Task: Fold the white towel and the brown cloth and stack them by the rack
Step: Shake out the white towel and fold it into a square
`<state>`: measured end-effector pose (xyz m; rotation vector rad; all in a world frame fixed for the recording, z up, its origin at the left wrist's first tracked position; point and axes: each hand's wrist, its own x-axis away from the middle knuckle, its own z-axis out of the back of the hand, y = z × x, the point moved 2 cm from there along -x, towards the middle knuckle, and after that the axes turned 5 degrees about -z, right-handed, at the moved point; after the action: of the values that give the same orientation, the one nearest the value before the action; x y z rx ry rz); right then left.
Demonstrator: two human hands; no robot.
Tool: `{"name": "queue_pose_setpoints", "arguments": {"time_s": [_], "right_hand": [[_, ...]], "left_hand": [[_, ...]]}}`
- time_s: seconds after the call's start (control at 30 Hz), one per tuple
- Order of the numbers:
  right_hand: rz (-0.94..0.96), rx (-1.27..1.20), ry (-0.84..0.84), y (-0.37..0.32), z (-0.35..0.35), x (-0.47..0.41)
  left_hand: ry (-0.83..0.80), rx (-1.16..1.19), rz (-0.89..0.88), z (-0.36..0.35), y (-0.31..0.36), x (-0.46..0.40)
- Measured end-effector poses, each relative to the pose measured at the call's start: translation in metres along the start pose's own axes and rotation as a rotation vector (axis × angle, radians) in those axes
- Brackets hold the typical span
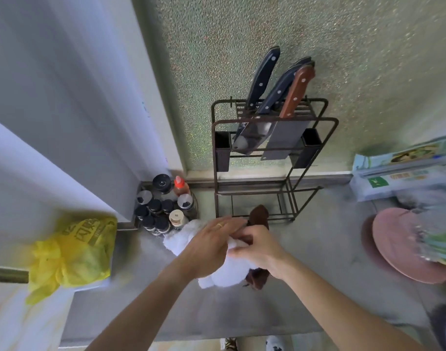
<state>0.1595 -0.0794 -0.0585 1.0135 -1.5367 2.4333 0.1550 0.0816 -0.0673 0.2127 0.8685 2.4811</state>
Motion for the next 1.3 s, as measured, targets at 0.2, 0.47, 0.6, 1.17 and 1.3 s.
{"name": "queue_pose_setpoints", "arguments": {"time_s": [0.2, 0.47, 0.6, 1.17, 1.3], "right_hand": [[0.311, 0.242, 0.017, -0.043, 0.039, 0.055], [0.427, 0.486, 0.064, -0.069, 0.105, 0.124], [0.496, 0.751, 0.167, -0.063, 0.132, 0.151], [0.472, 0.926, 0.517, 0.019, 0.285, 0.218], [0.413, 1.032, 0.613, 0.030, 0.296, 0.204]], "left_hand": [[-0.106, 0.075, -0.028, 0.040, 0.048, 0.001], [0.091, -0.253, -0.178, 0.084, 0.123, -0.003], [0.128, -0.475, -0.206, 0.088, 0.166, -0.003], [0.220, -0.679, 0.114, 0.095, 0.196, 0.053], [0.183, -0.706, 0.164, 0.096, 0.186, 0.053]]}}
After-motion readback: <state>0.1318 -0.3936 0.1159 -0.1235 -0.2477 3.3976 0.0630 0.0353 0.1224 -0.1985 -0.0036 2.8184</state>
